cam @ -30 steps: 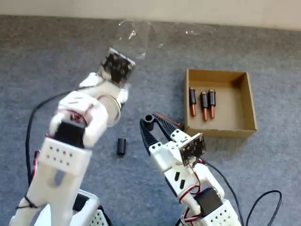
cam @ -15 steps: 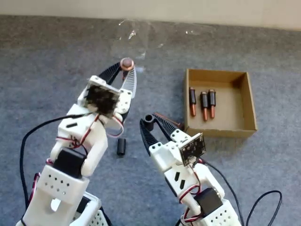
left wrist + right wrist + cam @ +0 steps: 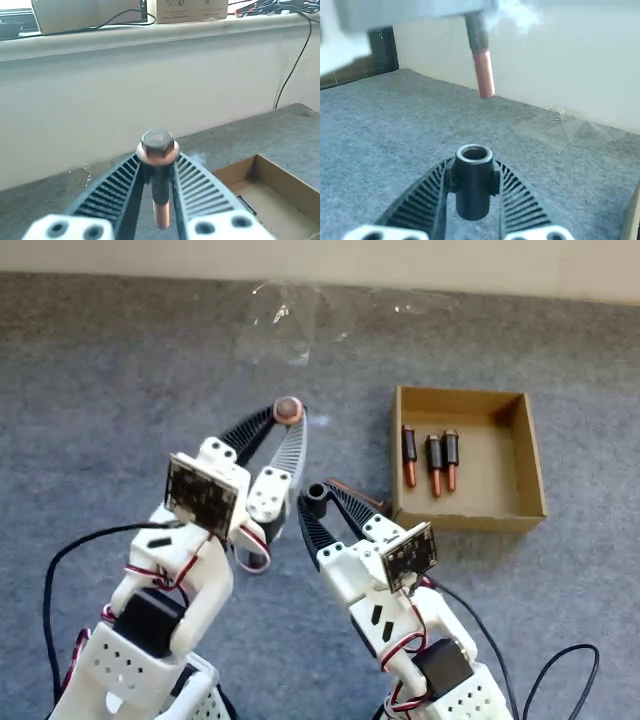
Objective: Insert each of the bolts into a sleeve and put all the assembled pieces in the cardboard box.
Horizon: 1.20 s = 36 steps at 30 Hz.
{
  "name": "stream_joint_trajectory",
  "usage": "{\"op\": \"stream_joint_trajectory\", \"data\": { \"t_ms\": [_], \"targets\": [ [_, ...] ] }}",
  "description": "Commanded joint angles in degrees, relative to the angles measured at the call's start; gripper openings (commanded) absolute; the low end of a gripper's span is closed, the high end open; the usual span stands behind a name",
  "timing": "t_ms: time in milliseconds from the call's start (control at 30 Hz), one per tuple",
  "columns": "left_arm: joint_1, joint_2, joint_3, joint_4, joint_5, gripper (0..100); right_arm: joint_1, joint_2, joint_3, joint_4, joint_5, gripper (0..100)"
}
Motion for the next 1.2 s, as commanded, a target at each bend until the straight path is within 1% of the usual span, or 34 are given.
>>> {"op": "stream_joint_trajectory", "data": {
  "t_ms": [0, 67, 333, 500, 700, 867, 1033, 1167],
  "targets": [
    [2.77, -2.77, 0.04, -1.85, 4.13, 1, 1.45, -0.48, 6.46, -0.4, 0.62, 0.5],
    [3.03, -3.03, 0.75, -1.76, 5.89, 1, 1.54, -0.48, 6.46, -0.4, 0.62, 0.5],
    [3.03, -3.03, 0.4, -1.23, 5.89, 1, 1.63, -0.48, 6.46, -0.4, 0.88, 0.5],
    [3.12, -2.77, -3.38, 5.54, 5.89, 1, 1.54, -0.48, 6.46, -0.22, 0.97, 0.5],
    [3.12, -2.68, -8.04, 11.16, 5.89, 1, 1.54, -0.48, 6.46, -0.13, 0.97, 0.5],
    [3.12, -2.51, -12.0, 12.22, 5.8, 1, 1.54, -0.48, 6.46, -0.13, 0.97, 0.5],
    [3.12, -2.42, -12.7, 12.48, 5.8, 1, 1.54, -0.48, 6.46, -0.13, 0.97, 0.5],
    [2.95, -1.98, -14.99, 15.12, 5.8, 1, 1.54, -0.48, 6.46, -0.04, 0.97, 0.5]
  ]
}}
